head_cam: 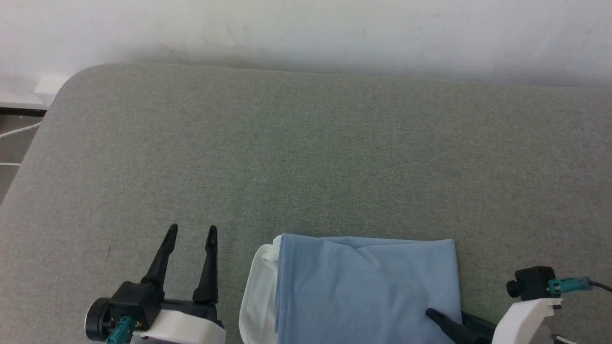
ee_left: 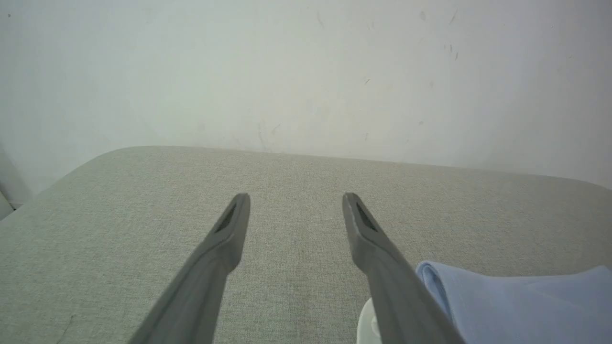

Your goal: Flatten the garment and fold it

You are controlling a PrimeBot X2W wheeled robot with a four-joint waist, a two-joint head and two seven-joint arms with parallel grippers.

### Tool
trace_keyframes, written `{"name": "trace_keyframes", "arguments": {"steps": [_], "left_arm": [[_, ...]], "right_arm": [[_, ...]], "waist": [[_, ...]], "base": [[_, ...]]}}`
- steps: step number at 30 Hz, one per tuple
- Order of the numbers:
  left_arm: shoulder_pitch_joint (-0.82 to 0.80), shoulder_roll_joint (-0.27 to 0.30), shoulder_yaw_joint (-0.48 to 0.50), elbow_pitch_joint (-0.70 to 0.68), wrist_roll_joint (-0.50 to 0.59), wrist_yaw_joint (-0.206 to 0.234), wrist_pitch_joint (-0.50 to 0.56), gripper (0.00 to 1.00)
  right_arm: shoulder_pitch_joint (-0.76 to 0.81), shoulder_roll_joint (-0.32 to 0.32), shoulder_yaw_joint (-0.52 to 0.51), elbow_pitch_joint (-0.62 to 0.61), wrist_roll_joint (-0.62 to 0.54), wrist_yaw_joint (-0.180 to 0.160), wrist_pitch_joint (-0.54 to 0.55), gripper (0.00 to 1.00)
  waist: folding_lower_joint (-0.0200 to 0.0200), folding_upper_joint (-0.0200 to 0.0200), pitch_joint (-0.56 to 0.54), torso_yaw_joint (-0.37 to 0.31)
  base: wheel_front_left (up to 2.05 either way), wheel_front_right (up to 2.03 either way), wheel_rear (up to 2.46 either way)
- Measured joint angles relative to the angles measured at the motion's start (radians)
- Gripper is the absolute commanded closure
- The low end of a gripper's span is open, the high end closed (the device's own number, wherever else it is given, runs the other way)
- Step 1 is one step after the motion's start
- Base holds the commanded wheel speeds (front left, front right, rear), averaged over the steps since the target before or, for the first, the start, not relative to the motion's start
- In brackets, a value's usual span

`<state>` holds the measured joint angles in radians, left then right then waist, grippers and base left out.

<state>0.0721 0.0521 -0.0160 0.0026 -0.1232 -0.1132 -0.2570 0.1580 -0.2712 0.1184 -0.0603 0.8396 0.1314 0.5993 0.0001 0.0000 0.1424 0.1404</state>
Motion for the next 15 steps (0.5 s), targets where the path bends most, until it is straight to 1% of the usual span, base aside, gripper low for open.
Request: {"name": "trace_keyframes", "arguments": {"steps": [6,9,10,11,12,15], "left_arm": [[-0.004,0.0,-0.014,0.007,0.0,0.001,0.0,0.0],[-0.011,0.0,-0.016,0.01,0.0,0.001,0.0,0.0],[-0.014,0.0,-0.017,0.011,0.0,0.001,0.0,0.0],[-0.017,0.0,-0.018,0.012,0.0,0.001,0.0,0.0],[-0.019,0.0,-0.019,0.012,0.0,0.001,0.0,0.0],[-0.019,0.0,-0.024,0.017,0.0,0.006,0.0,0.0]], "right_arm": [[-0.064,0.007,0.057,0.077,0.007,0.0,0.007,0.0],[-0.1,0.009,0.095,0.107,0.012,0.001,-0.006,0.0],[-0.11,0.009,0.108,0.116,0.016,0.001,-0.013,0.09],[-0.119,0.009,0.12,0.124,0.019,0.002,-0.021,0.81],[-0.127,0.008,0.131,0.134,0.021,0.002,-0.032,1.0],[-0.145,-0.007,0.164,0.163,0.01,0.002,-0.073,1.0]], "waist": [[-0.0001,0.0,0.026,0.027],[-0.0001,0.0,0.036,0.037],[-0.0001,0.0,0.038,0.04],[-0.0001,0.0,0.04,0.043],[-0.0001,0.0,0.04,0.044],[-0.0001,0.0,0.034,0.045]], "base": [[0.0,0.0,0.0],[0.0,0.0,0.0],[0.0,0.0,0.0],[0.0,0.0,0.0],[0.0,0.0,0.0],[0.0,0.0,0.0]]}}
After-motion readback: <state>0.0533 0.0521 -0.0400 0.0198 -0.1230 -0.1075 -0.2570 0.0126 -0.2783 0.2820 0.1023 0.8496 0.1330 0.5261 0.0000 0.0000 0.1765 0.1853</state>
